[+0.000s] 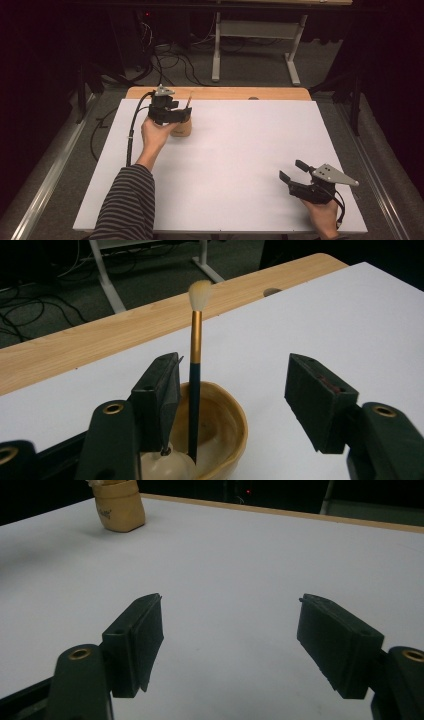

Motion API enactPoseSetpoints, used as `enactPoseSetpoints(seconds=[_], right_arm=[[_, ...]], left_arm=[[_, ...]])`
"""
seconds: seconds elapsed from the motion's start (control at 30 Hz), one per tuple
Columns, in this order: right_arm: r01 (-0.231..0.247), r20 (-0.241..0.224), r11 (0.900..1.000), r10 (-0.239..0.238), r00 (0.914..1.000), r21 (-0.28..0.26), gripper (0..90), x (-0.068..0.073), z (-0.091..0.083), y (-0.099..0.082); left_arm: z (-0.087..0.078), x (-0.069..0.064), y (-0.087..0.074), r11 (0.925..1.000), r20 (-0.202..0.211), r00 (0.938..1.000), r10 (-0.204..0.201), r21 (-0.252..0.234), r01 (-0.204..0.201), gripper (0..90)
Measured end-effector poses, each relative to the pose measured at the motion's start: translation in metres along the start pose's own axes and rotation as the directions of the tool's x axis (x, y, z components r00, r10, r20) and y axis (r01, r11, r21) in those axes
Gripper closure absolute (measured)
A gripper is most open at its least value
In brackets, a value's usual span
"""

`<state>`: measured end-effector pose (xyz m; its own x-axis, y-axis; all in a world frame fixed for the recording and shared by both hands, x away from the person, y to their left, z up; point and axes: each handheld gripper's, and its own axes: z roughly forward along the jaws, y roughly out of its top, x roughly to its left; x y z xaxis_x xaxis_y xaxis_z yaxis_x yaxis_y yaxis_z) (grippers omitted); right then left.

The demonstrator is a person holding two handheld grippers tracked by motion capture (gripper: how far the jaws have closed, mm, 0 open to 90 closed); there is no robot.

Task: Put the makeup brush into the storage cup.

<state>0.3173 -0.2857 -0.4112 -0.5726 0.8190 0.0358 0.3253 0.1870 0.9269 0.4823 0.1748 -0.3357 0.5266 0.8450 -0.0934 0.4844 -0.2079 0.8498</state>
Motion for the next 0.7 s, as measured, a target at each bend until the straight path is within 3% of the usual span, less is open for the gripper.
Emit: enactPoseSetpoints(seconds=[0.7], right_arm=[[-0.002, -0.001, 1.0, 0.002, 1.0, 0.005, 27.8, -0.001, 0.001, 0.0]], left_arm=[[-0.023, 0.008, -0.007, 0.9985, 0.03, 0.9993, -0.021, -0.049, 0.022, 35.1]])
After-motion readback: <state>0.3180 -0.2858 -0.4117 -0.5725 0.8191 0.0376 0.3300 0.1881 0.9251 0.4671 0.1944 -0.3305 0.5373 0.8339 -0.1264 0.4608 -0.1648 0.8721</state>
